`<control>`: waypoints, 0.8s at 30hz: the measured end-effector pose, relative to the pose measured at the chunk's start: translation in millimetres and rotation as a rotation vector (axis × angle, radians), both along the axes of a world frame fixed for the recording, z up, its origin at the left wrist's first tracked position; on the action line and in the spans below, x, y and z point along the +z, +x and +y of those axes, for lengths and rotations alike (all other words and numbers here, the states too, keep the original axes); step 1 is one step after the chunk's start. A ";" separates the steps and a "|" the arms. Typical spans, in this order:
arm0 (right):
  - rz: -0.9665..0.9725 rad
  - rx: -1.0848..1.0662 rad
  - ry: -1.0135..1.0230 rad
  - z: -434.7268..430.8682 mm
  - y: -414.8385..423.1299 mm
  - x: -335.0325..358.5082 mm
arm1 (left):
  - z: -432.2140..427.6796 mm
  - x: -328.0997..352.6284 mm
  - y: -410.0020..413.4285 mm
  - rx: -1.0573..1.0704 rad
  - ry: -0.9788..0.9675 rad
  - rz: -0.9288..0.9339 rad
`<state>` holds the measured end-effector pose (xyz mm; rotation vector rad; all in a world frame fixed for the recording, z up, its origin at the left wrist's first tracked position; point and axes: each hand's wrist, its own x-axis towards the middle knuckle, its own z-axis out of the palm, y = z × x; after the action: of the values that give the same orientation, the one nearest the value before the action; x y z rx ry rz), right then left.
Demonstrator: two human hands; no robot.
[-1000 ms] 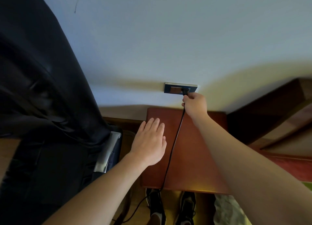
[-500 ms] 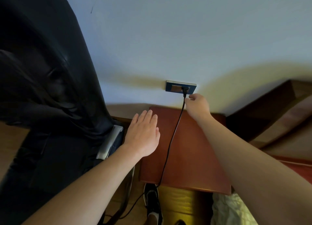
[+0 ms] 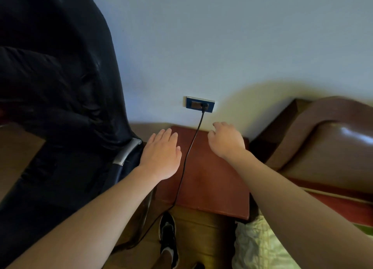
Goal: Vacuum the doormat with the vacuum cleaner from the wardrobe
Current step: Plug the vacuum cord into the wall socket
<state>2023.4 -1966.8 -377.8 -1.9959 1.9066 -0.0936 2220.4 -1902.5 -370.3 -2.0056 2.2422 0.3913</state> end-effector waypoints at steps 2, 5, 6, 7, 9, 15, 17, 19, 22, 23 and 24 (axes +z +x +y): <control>0.029 0.044 -0.040 18.0 -5.5 16.8 | 12.1 13.7 -4.4 0.016 -0.014 0.002; 0.068 0.098 -0.087 44.6 -14.2 42.4 | 31.0 36.3 -9.5 0.048 -0.033 0.007; 0.077 0.112 -0.099 52.9 -16.6 50.7 | 37.6 44.3 -10.2 0.061 -0.036 0.010; 0.084 0.124 -0.109 61.1 -18.6 59.4 | 45.0 52.1 -10.2 0.074 -0.038 0.015; 0.086 0.144 -0.126 76.8 -21.3 77.2 | 60.6 68.8 -9.6 0.098 -0.039 0.028; 0.035 0.174 -0.182 121.9 -18.7 133.8 | 103.5 125.5 1.4 0.153 -0.097 0.052; 0.019 0.179 -0.193 133.7 -13.5 151.3 | 115.3 141.4 8.6 0.181 -0.122 0.071; 0.025 0.194 -0.210 143.0 -7.2 167.3 | 127.5 157.1 15.0 0.207 -0.150 0.083; 0.030 0.221 -0.224 155.9 4.9 188.6 | 147.0 179.0 26.4 0.238 -0.186 0.101; 0.030 0.230 -0.222 161.0 9.6 194.8 | 154.6 184.7 31.2 0.247 -0.196 0.101; 0.031 0.242 -0.223 166.0 14.6 199.6 | 162.4 189.2 36.5 0.257 -0.205 0.100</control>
<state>2038.0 -1800.7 -178.2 -2.3731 1.7207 -0.2202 2256.9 -1740.1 -181.1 -2.4426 2.1635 0.3002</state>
